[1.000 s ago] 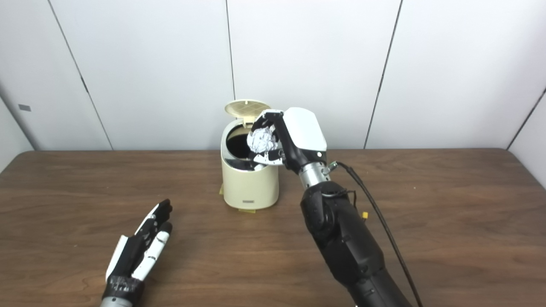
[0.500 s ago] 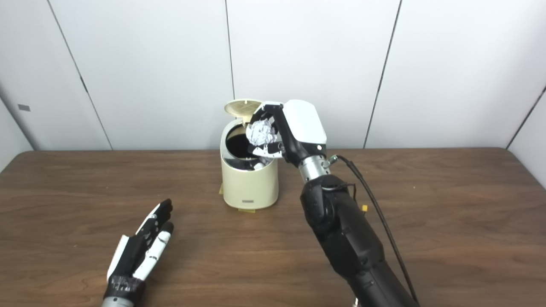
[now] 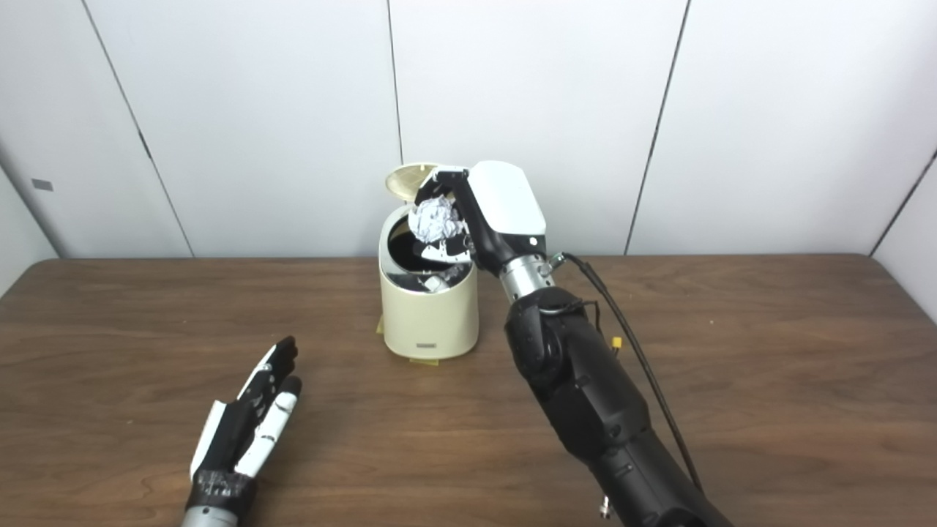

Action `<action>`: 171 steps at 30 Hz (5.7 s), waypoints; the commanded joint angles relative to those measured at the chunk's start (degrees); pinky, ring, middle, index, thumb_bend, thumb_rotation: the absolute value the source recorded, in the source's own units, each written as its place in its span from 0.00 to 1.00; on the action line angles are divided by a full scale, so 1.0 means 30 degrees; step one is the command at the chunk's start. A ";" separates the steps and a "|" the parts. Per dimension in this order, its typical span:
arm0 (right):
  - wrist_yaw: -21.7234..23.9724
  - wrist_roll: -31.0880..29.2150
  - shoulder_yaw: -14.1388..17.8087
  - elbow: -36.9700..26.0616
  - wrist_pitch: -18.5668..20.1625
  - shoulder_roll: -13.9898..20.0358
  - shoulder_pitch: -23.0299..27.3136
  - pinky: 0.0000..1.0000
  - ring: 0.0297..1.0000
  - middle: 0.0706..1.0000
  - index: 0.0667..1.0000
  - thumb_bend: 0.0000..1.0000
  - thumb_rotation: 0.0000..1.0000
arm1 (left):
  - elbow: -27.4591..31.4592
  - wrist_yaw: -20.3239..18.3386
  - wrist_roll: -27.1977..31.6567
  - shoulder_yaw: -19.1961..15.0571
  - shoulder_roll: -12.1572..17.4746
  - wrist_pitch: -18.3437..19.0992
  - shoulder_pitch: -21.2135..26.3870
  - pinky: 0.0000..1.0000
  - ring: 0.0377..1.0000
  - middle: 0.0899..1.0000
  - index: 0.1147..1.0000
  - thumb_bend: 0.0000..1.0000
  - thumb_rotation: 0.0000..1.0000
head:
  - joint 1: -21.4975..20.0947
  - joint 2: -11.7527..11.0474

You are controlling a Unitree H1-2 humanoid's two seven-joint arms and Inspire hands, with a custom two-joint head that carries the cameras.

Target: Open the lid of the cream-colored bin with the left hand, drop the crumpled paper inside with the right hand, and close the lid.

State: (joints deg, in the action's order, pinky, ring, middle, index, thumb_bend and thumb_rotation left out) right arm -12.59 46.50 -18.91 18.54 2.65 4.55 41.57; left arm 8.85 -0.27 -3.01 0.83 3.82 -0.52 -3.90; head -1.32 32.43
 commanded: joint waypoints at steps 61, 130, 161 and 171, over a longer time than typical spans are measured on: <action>0.3224 -0.0754 0.0584 -0.4144 0.0201 0.1973 0.0119 0.35 0.36 0.47 0.48 0.50 0.00 | -0.0203 -0.0045 -0.0273 0.0291 -0.0880 -0.0355 0.0407 1.00 1.00 0.96 0.93 0.59 0.71 | 0.0226 0.0880; 0.3010 -1.2401 0.6464 -0.6547 -0.2012 -0.0648 -1.1865 0.92 0.93 0.93 0.96 0.58 1.00 | -0.0241 -0.0616 -0.4580 0.0779 0.1949 0.3174 0.9507 0.90 0.93 0.93 0.93 0.51 0.76 | 0.1303 -0.1289; 0.1990 -1.1729 0.6259 -0.3973 -0.4855 -0.0124 -1.1794 0.89 0.91 0.89 0.94 0.58 1.00 | -0.4610 0.0156 -0.5546 0.1754 0.1209 0.1863 1.3056 0.87 0.93 0.95 0.92 0.53 0.74 | 0.1343 -0.3630; 0.1560 -1.1267 0.6312 -0.3866 -0.4972 -0.0094 -1.1768 0.82 0.85 0.89 0.94 0.57 1.00 | -0.5223 0.0203 -0.7536 0.3024 0.1579 0.2499 1.4060 0.90 0.96 0.97 0.89 0.59 0.77 | 0.1215 -0.3455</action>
State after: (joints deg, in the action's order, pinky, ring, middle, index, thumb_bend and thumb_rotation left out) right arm -6.80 10.95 -0.48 3.53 -9.82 2.77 6.31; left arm -7.79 -0.33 -23.83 9.50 7.92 7.56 35.11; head 2.29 22.15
